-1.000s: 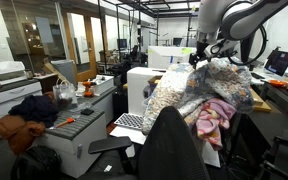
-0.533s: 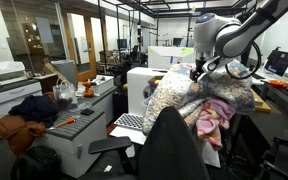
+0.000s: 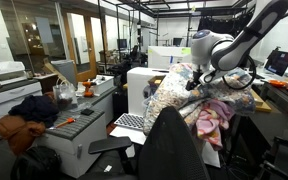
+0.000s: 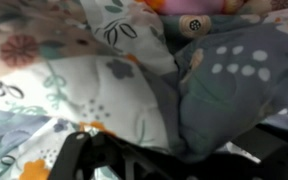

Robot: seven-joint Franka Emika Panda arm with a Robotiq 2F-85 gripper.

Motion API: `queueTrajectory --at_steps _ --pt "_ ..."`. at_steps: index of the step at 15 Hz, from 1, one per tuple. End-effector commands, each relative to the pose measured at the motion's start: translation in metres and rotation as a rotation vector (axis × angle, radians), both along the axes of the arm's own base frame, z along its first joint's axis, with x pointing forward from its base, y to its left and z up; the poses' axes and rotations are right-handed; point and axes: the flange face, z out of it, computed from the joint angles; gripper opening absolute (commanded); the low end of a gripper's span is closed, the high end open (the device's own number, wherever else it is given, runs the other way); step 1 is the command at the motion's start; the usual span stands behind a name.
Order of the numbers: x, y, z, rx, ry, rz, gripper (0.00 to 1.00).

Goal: Pile the blue blanket on top of the pink blanket

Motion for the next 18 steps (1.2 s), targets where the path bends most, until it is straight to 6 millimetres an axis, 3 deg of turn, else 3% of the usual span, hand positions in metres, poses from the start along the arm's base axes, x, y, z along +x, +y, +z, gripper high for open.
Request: queueTrajectory --at_steps 1,8,10,14,18 --pt "0.000 0.000 -0.047 0.016 0.023 -0.051 1.00" --pt "-0.014 -0.005 -0.112 0.001 0.110 -0.115 1.00" --pt "-0.017 -0.003 -0.117 0.000 0.112 -0.125 1.00" --pt "-0.019 0.005 -0.093 -0.003 0.082 -0.115 1.00" --pt "-0.034 0.020 -0.039 0.012 0.060 -0.070 1.00"
